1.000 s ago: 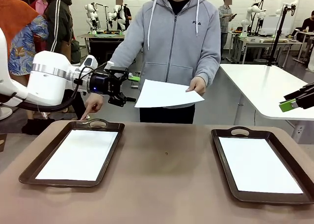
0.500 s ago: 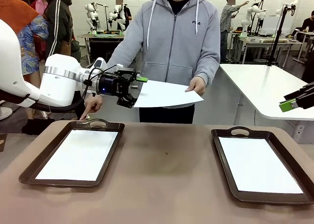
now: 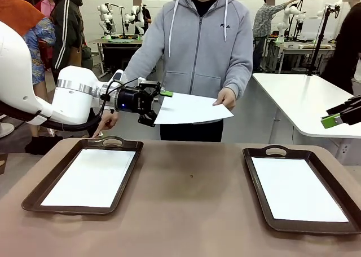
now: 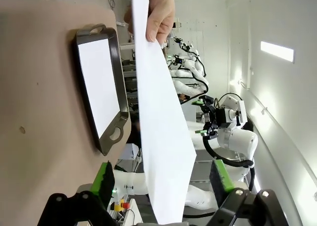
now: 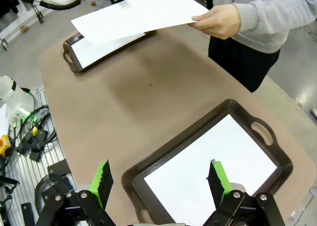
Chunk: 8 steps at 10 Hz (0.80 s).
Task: Sort the A4 documents.
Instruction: Receive the A4 Paper.
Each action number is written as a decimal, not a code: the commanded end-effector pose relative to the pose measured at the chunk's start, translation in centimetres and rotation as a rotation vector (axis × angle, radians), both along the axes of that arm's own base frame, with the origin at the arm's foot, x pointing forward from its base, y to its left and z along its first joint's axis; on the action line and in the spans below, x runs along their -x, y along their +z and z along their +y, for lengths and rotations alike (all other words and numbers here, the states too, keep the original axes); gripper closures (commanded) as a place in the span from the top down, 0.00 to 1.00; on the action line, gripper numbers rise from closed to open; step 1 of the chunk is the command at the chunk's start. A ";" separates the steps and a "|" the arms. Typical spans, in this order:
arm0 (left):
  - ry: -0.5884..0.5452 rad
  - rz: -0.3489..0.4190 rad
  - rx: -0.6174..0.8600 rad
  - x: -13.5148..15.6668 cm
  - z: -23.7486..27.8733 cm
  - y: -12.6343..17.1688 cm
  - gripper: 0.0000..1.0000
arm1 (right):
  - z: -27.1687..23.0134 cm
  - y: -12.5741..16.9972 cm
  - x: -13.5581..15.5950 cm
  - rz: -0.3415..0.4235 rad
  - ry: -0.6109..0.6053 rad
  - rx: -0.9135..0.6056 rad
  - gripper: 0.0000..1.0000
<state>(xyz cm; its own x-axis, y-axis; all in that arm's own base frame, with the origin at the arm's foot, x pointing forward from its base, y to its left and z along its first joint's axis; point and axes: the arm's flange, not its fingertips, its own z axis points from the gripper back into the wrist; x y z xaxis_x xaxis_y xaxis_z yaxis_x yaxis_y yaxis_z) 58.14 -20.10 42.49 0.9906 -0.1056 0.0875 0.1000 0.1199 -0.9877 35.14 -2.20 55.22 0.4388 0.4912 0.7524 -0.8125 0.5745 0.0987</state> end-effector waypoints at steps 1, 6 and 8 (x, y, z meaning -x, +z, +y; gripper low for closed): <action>-0.012 -0.012 0.049 -0.6 -0.3 0.5 0.81 | 0.0 -0.1 0.0 -0.001 0.004 -0.006 1.00; -0.011 -0.028 0.056 -0.6 -0.1 0.7 0.56 | 0.0 -0.1 0.0 -0.001 0.004 -0.006 1.00; -0.004 -0.029 0.048 -0.5 -0.1 0.7 0.47 | 0.0 -0.1 0.0 -0.001 0.004 -0.006 1.00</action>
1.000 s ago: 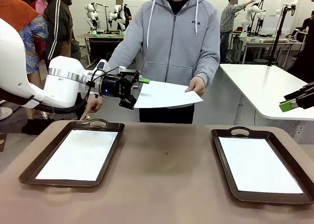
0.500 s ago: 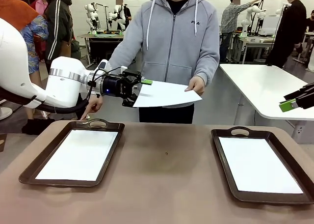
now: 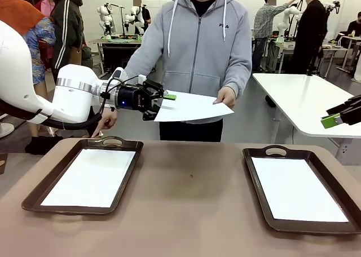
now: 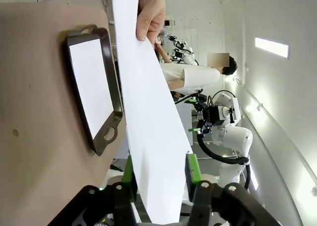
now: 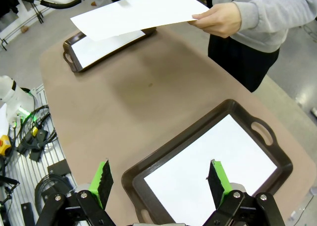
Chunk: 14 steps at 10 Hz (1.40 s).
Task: Sort the A4 documents.
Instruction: Receive the A4 Paper.
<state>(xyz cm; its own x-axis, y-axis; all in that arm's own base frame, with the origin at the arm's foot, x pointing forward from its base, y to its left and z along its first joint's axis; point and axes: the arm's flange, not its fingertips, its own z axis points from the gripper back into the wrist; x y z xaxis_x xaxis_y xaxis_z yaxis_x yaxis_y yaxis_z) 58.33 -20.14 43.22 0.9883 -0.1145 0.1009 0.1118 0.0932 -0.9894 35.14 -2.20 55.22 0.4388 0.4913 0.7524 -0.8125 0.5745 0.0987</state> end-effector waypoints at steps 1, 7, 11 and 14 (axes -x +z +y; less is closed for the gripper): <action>0.009 -0.017 0.021 -0.3 0.0 -0.1 0.04 | 0.0 -0.1 0.0 -0.001 0.004 -0.006 1.00; 0.003 -0.026 0.020 -0.3 0.2 0.0 0.00 | 0.0 -0.1 0.0 -0.001 0.004 -0.006 1.00; -0.020 -0.036 0.016 -0.2 0.3 -0.1 0.00 | 0.0 -0.1 0.0 -0.001 0.004 -0.006 1.00; 0.000 -0.010 0.001 0.0 0.1 0.0 0.00 | 0.0 -0.1 0.0 -0.001 0.004 -0.006 1.00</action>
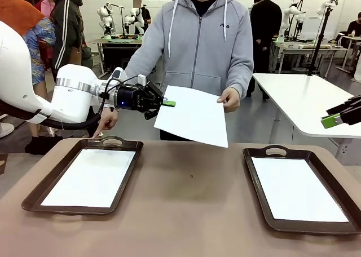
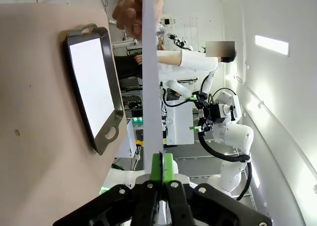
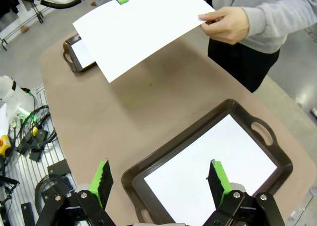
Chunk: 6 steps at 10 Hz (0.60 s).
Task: Sort the A4 documents.
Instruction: Receive the A4 Paper, then place the A4 Paper in the designated Handle tray.
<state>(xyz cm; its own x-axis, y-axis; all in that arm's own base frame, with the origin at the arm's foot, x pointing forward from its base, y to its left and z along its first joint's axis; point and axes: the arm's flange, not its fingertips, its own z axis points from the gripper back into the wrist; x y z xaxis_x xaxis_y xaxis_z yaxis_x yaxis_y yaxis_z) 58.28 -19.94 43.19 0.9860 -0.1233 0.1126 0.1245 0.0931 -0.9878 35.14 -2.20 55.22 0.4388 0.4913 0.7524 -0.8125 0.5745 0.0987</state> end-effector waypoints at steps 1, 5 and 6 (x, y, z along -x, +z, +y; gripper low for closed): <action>0.009 0.002 0.002 -0.1 -0.1 0.0 0.00 | 0.0 -0.1 0.0 -0.001 0.004 -0.006 1.00; 0.009 0.002 0.002 -0.1 -0.1 0.0 0.00 | 0.0 -0.1 0.0 -0.001 0.004 -0.006 1.00; 0.009 0.002 0.002 -0.1 -0.1 0.0 0.00 | 0.0 -0.1 0.0 -0.001 0.004 -0.006 1.00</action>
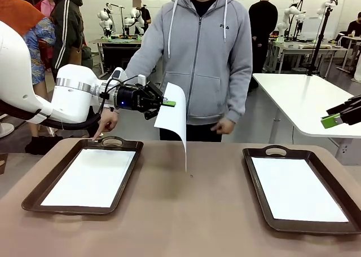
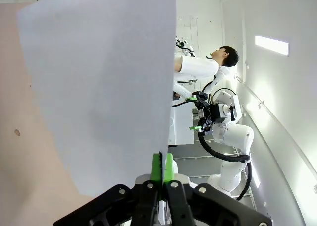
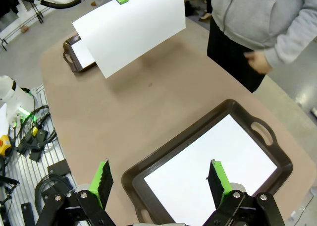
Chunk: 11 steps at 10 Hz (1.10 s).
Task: Sort the A4 documents.
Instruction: Place the A4 Paper in the designated Handle tray.
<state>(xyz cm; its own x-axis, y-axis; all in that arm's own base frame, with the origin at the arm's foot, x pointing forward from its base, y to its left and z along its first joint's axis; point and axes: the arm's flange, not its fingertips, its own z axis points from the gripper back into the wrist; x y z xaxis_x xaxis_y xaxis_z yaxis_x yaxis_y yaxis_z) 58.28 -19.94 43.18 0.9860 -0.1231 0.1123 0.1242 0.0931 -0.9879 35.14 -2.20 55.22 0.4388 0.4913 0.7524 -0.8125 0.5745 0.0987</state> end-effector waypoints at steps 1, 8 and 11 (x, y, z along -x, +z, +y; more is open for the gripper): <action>0.009 0.002 0.002 -0.1 -0.1 0.0 0.00 | 0.0 -0.1 0.0 -0.001 0.004 -0.006 1.00; -0.113 -0.062 -0.088 0.4 1.5 2.1 0.01 | 0.0 -0.1 0.0 -0.001 0.004 -0.006 1.00; -0.267 -0.009 -0.214 1.0 6.0 1.4 0.01 | 0.0 -0.1 0.0 -0.001 0.004 -0.006 1.00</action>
<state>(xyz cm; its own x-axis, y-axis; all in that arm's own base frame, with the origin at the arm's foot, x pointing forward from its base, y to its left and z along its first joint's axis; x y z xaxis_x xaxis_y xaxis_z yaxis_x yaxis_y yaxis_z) 56.77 -15.47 44.21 0.9347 -0.3414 0.0990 0.1796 0.2132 -0.9604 35.14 -2.21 55.21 0.4389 0.4911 0.7525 -0.8124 0.5747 0.0989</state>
